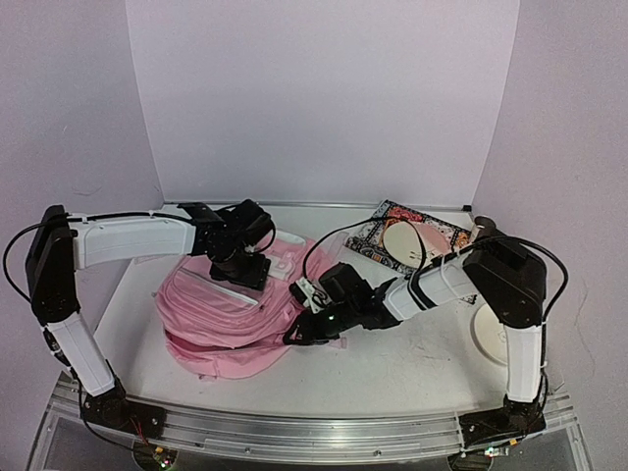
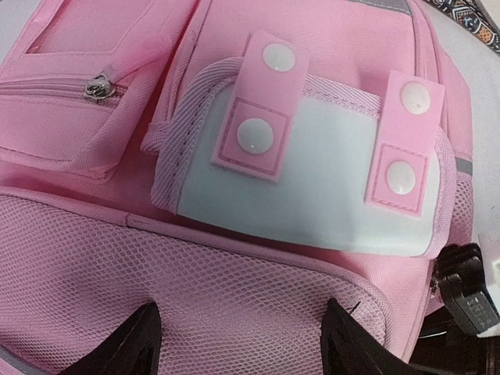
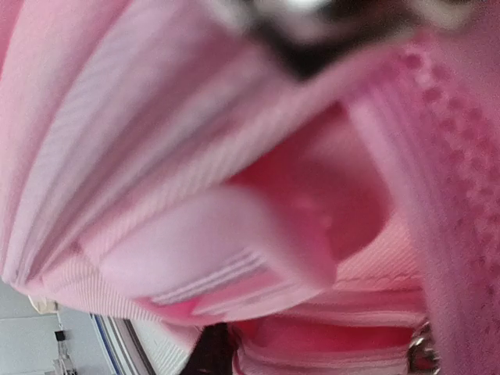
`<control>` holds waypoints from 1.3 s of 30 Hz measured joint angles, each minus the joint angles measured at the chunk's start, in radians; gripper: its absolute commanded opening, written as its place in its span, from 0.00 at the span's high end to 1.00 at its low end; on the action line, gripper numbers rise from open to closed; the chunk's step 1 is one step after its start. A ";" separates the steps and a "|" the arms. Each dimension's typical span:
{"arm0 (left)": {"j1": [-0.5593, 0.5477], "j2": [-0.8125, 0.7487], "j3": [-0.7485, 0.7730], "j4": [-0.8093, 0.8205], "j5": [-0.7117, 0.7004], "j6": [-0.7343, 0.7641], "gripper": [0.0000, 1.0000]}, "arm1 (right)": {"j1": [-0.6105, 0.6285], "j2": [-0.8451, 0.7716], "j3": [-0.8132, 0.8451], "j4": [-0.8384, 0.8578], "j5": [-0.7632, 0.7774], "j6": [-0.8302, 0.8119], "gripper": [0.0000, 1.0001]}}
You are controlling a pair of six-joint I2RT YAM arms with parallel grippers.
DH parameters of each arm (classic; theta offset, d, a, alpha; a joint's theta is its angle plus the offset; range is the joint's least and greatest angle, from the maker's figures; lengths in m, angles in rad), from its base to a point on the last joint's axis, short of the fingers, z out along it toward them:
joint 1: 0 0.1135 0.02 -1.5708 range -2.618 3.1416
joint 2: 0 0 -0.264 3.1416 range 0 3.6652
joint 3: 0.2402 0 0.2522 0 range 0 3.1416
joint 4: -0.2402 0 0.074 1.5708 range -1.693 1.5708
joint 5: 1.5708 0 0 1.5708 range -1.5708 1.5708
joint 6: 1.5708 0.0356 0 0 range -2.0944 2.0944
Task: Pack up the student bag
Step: Rotate the student bag at the center of the board, then grab the largest pocket of the student bag.
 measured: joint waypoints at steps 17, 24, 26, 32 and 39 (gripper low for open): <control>0.000 -0.018 -0.028 0.034 0.002 0.047 0.30 | -0.147 -0.214 -0.170 -0.076 -0.003 -0.209 0.53; 0.000 -0.018 -0.028 0.034 0.006 0.051 0.30 | -0.193 -0.142 -0.143 -0.056 -0.040 -0.253 0.51; 0.000 -0.018 -0.028 0.034 0.009 0.051 0.30 | -0.194 -0.105 -0.124 -0.047 -0.065 -0.255 0.50; 0.002 -0.018 -0.028 0.034 0.017 0.051 0.30 | -0.192 -0.068 -0.117 -0.002 -0.137 -0.251 0.52; 0.005 -0.018 -0.027 0.034 0.023 0.050 0.31 | -0.183 -0.030 -0.100 0.053 -0.183 -0.238 0.78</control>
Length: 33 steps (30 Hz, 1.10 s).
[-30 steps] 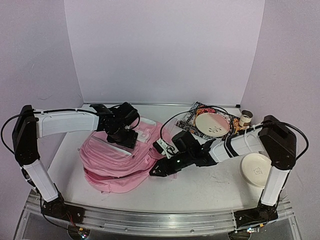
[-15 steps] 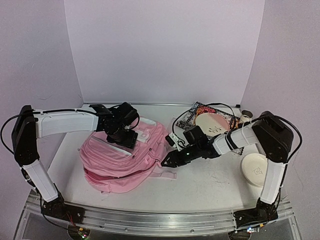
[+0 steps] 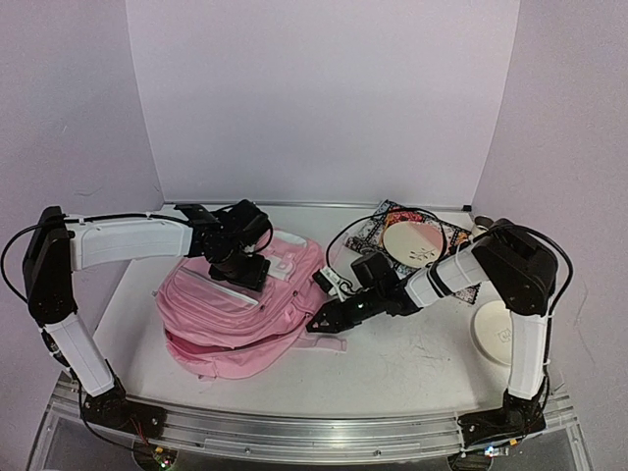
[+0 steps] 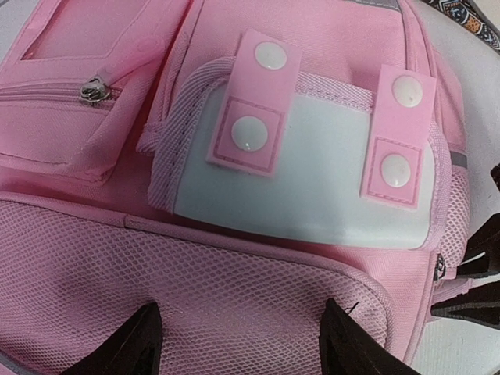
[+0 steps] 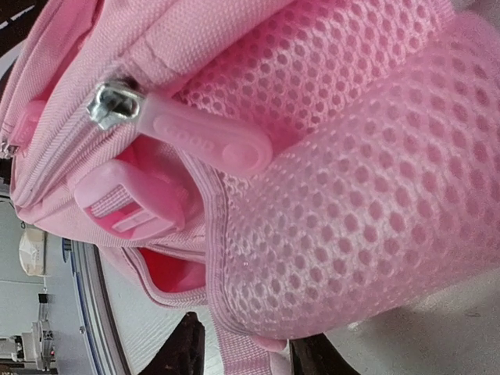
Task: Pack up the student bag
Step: Grab the largest pocket of the student bag, then rotate the student bag at the center of the board.
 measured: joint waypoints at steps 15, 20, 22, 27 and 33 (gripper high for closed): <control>0.000 0.026 0.022 -0.002 -0.004 -0.036 0.32 | 0.074 -0.072 0.008 -0.143 0.153 -0.016 1.00; 0.001 0.074 0.075 0.000 -0.002 -0.055 0.33 | 0.142 -0.136 0.009 -0.246 0.273 -0.014 1.00; 0.002 0.094 0.098 0.006 0.005 -0.063 0.34 | 0.174 -0.154 0.016 -0.290 0.328 -0.010 1.00; 0.005 0.129 0.135 0.050 0.037 -0.079 0.34 | 0.222 -0.191 0.019 -0.372 0.433 0.018 0.99; 0.009 0.148 0.159 0.081 0.076 -0.094 0.34 | 0.219 -0.260 0.011 -0.407 0.443 0.111 0.84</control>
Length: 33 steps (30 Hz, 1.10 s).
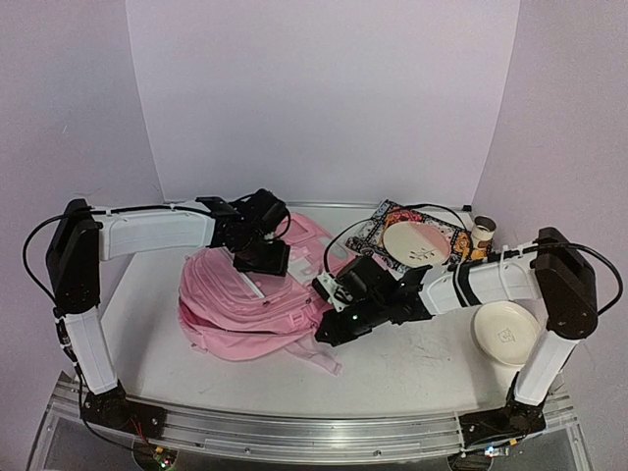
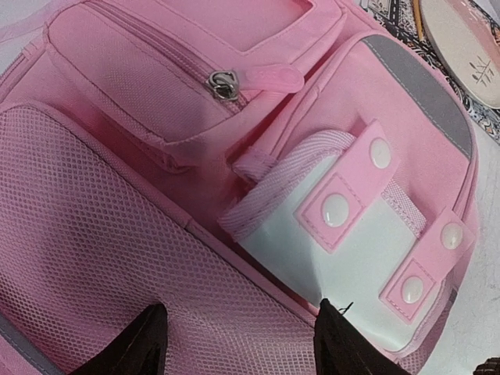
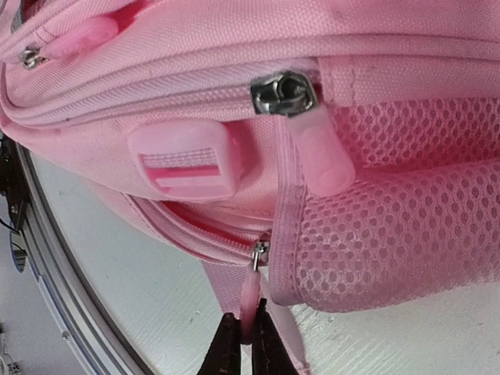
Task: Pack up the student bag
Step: Rotate the student bag at the center of the board, then hold the student bag at the center of the board.
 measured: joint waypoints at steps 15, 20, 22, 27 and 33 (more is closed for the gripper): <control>-0.009 -0.117 -0.089 0.038 0.018 -0.018 0.33 | -0.002 -0.070 -0.067 0.131 -0.103 0.198 0.46; -0.096 -0.199 -0.101 0.041 -0.032 -0.044 0.34 | -0.058 -0.144 -0.128 0.124 -0.060 0.228 0.39; -0.143 -0.222 -0.102 0.042 -0.053 -0.066 0.35 | -0.079 -0.162 -0.146 0.121 -0.038 0.245 0.36; -0.242 -0.253 -0.137 0.048 -0.084 -0.162 0.38 | -0.112 -0.172 -0.172 0.127 0.011 0.307 0.33; -0.353 -0.207 -0.148 0.051 -0.114 -0.258 0.42 | -0.141 -0.158 -0.182 0.180 0.021 0.397 0.32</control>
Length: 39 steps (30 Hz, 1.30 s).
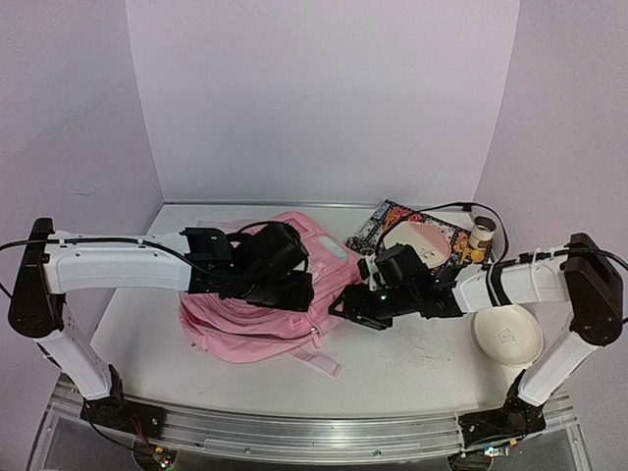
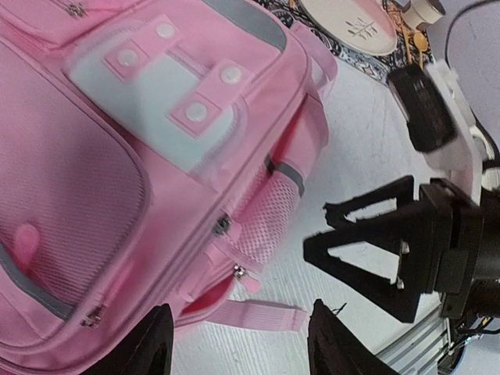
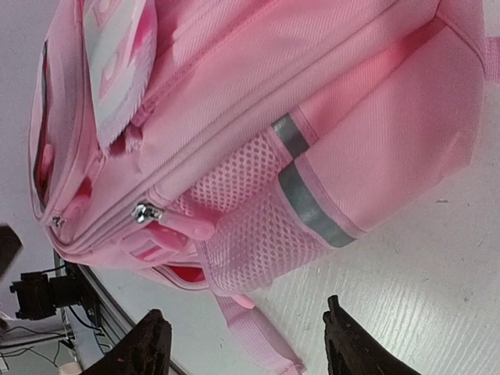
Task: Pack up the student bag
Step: Hold the student bag at the center of the board.
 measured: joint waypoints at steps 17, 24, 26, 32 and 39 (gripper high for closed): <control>-0.058 0.093 -0.175 0.159 0.070 -0.253 0.54 | -0.006 0.244 0.110 0.118 -0.069 0.157 0.77; -0.046 0.098 -0.288 0.277 0.072 -0.350 0.57 | 0.015 0.286 0.176 0.139 -0.102 0.179 0.84; -0.038 0.098 -0.325 0.302 0.070 -0.380 0.57 | 0.019 0.295 0.187 0.146 -0.109 0.181 0.84; -0.030 0.098 -0.372 0.366 0.043 -0.442 0.58 | 0.021 0.322 0.210 0.156 -0.131 0.187 0.84; -0.030 0.130 -0.353 0.402 0.010 -0.446 0.57 | 0.021 0.339 0.235 0.157 -0.152 0.191 0.84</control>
